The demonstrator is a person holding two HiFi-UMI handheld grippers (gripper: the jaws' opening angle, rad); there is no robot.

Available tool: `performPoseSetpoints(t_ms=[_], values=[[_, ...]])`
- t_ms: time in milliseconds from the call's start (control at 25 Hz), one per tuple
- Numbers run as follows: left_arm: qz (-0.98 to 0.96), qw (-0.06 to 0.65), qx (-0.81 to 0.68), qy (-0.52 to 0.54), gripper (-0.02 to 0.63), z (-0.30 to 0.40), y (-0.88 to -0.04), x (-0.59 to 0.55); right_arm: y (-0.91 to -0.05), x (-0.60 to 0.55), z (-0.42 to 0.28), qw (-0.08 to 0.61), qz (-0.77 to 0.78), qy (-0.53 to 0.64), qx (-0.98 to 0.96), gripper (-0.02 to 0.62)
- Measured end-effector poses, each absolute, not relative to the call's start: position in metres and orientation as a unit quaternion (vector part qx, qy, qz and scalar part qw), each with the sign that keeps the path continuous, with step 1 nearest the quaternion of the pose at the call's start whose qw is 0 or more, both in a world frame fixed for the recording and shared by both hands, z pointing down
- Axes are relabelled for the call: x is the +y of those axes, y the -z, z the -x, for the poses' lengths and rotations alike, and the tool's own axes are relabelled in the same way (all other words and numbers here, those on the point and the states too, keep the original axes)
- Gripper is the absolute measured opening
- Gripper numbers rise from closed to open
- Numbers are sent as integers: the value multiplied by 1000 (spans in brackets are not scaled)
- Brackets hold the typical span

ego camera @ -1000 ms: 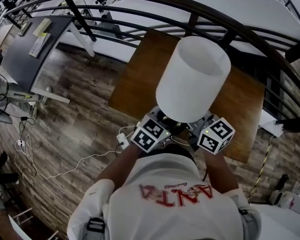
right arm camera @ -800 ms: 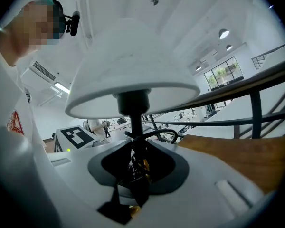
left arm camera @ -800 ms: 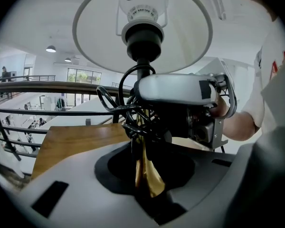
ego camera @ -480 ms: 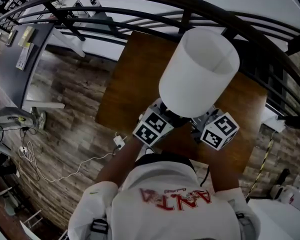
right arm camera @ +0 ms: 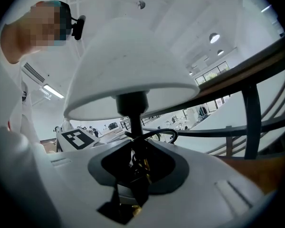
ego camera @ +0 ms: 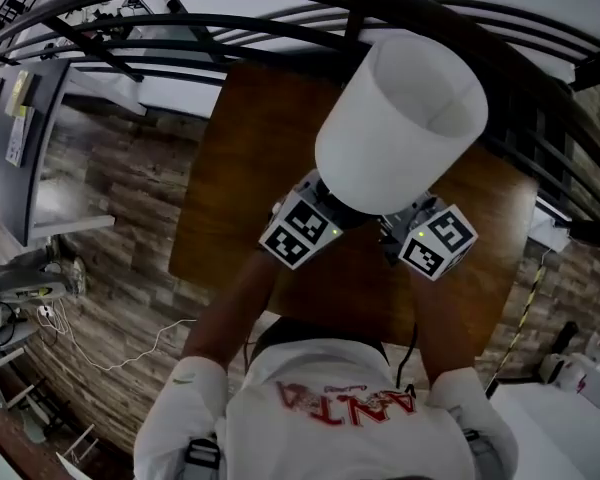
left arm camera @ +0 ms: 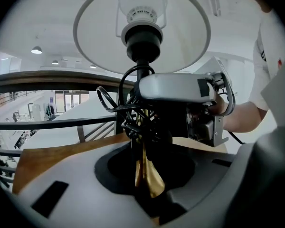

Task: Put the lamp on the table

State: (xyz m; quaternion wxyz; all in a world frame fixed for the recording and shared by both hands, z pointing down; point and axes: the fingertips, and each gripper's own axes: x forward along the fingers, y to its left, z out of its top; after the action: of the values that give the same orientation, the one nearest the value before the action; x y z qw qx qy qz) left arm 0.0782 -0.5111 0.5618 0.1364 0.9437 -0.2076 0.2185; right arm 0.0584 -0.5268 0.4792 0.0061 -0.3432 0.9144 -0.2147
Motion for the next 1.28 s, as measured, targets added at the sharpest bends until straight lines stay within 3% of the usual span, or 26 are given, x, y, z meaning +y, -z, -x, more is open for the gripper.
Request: performPoseSetpoints(t_ms=[600, 1280], values=[[-953, 99, -188, -218, 103, -99, -636, -563, -552, -573, -77, -3, 361, 181, 915, 101], [-957, 48, -198, -205, 103, -100, -646, -552, -562, -549, -73, -3, 365, 119, 923, 103]])
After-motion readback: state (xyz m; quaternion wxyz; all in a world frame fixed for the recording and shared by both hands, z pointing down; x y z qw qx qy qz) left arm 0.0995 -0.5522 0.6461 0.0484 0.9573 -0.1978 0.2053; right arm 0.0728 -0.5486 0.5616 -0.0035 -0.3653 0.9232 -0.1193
